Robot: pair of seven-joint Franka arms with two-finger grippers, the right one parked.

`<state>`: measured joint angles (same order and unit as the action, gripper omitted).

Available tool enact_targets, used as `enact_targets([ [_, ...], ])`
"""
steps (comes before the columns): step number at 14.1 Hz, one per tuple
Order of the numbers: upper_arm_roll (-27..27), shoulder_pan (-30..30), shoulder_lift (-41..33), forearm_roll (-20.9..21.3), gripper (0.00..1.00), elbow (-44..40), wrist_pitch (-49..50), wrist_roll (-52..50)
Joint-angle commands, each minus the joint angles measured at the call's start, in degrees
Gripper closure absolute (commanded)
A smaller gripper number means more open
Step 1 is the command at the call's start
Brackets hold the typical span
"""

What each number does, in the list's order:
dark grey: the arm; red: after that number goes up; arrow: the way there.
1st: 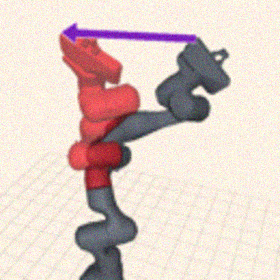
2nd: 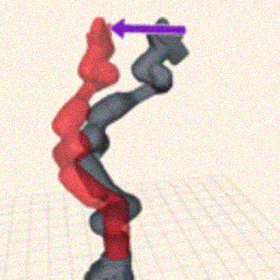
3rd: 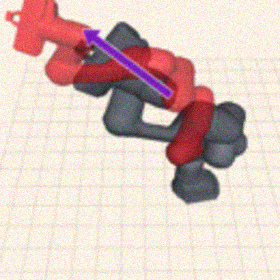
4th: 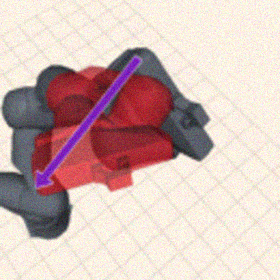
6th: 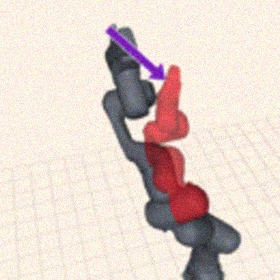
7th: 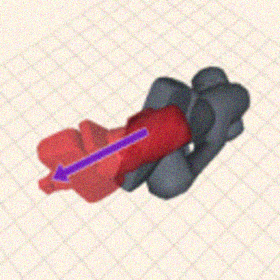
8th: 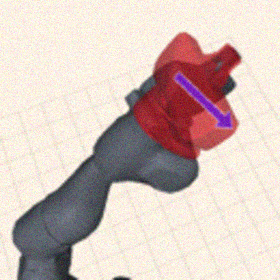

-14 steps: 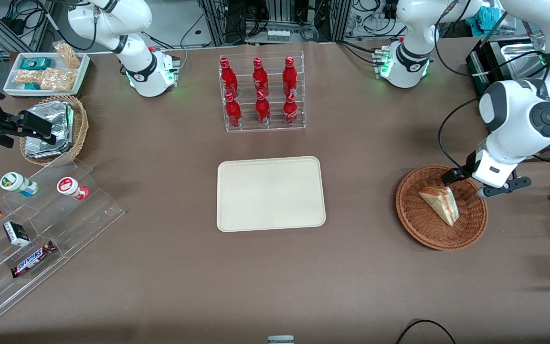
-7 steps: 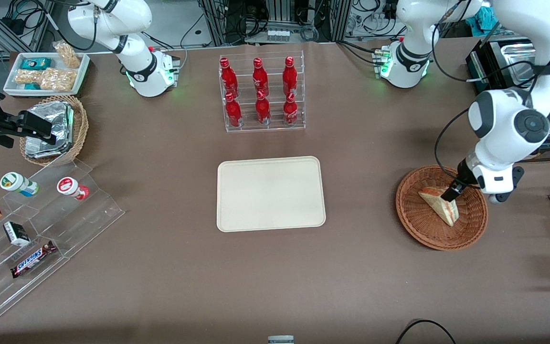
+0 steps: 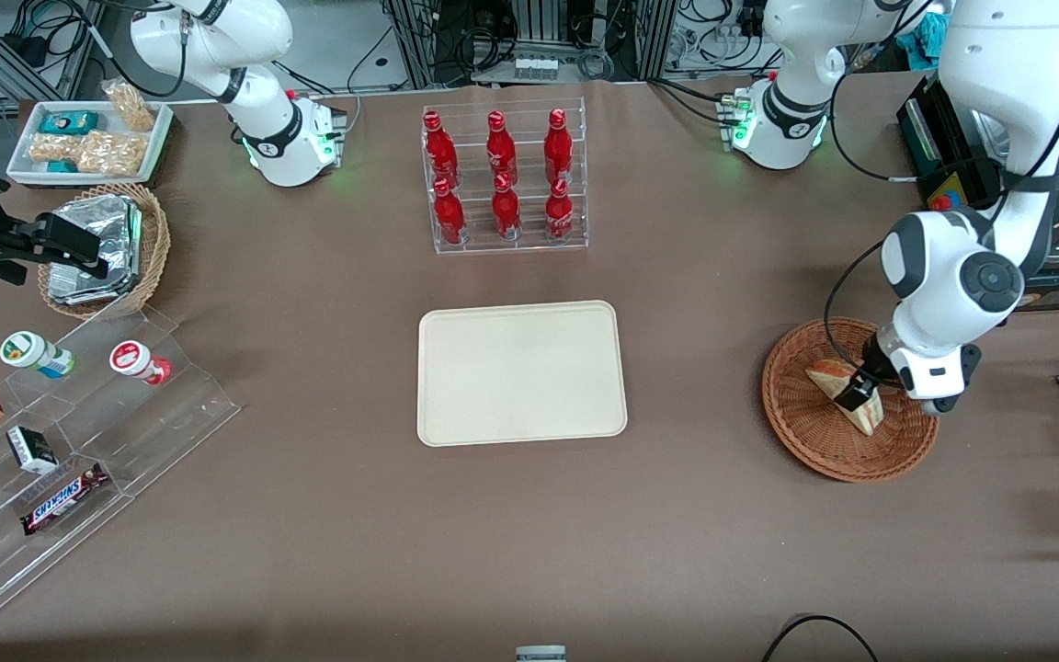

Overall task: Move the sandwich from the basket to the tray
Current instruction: 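Close the left gripper on the sandwich and lift it from the basket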

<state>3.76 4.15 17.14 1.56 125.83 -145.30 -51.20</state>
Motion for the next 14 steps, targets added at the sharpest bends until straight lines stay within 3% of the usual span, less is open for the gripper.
enact_targets([
  [1,-0.06,-0.28,-0.09,0.81,0.8,-0.68,0.27,-0.57],
  [2,-0.06,-0.28,-1.13,0.81,0.86,-0.76,1.06,-0.48],
  [5,0.02,-2.47,-4.12,0.9,0.87,-3.65,9.2,-0.31],
  [9,0.37,-7.03,-4.84,1.86,0.88,-13.57,28.98,9.6],
  [13,0.46,-15.99,-2.56,1.08,0.88,-16.92,30.25,28.66],
  [14,0.46,-18.71,-0.46,0.98,0.88,-18.94,30.33,28.26],
])
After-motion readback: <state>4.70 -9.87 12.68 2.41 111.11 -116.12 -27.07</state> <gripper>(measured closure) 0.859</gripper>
